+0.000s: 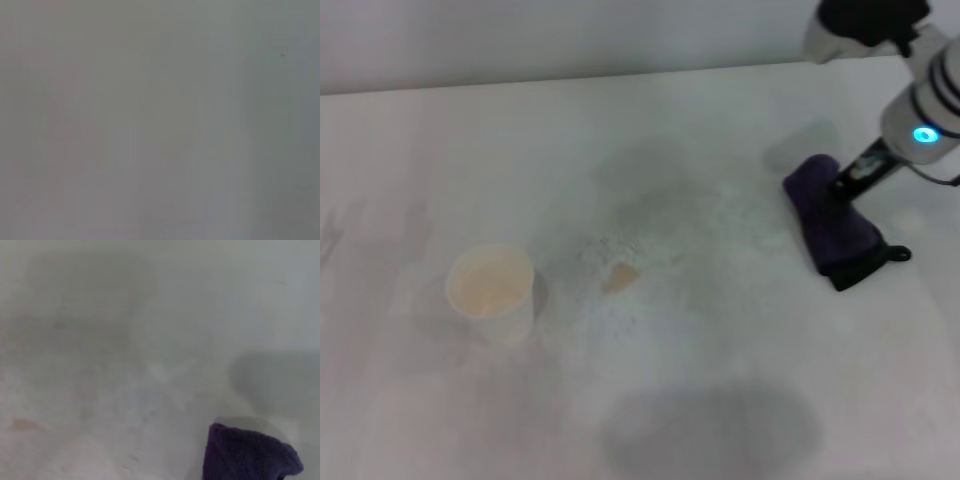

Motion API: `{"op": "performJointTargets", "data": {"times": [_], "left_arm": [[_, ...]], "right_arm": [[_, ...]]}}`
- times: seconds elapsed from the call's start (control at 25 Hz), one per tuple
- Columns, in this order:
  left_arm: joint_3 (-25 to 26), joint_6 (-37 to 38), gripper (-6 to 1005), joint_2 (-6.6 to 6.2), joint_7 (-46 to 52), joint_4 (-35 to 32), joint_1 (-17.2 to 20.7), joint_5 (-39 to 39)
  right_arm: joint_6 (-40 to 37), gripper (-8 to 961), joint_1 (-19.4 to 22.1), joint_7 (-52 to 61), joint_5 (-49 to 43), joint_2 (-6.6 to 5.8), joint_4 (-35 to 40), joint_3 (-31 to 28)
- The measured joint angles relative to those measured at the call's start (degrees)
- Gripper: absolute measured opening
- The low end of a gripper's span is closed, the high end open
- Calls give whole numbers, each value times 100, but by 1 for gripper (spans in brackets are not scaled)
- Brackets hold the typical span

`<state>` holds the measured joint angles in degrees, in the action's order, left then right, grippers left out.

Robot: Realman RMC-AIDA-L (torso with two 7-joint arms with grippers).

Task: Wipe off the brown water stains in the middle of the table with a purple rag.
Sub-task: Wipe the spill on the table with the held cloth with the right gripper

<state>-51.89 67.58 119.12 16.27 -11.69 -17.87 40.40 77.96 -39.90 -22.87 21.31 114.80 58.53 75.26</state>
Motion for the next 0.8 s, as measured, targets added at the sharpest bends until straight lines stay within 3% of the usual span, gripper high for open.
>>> {"op": "performJointTargets", "data": {"times": [0.28, 0.6, 0.8], "left_arm": [[-30, 63, 878, 16, -2, 294, -177, -219], [-40, 119, 878, 33, -2, 307, -223, -222], [-33, 167, 879, 45, -2, 333, -237, -231]], "right_arm": [[-150, 157, 104, -733, -259, -14, -264, -740], [-362, 163, 143, -1068, -317, -82, -496, -849], [-400, 166, 154, -1313, -299, -40, -507, -1052]]}}
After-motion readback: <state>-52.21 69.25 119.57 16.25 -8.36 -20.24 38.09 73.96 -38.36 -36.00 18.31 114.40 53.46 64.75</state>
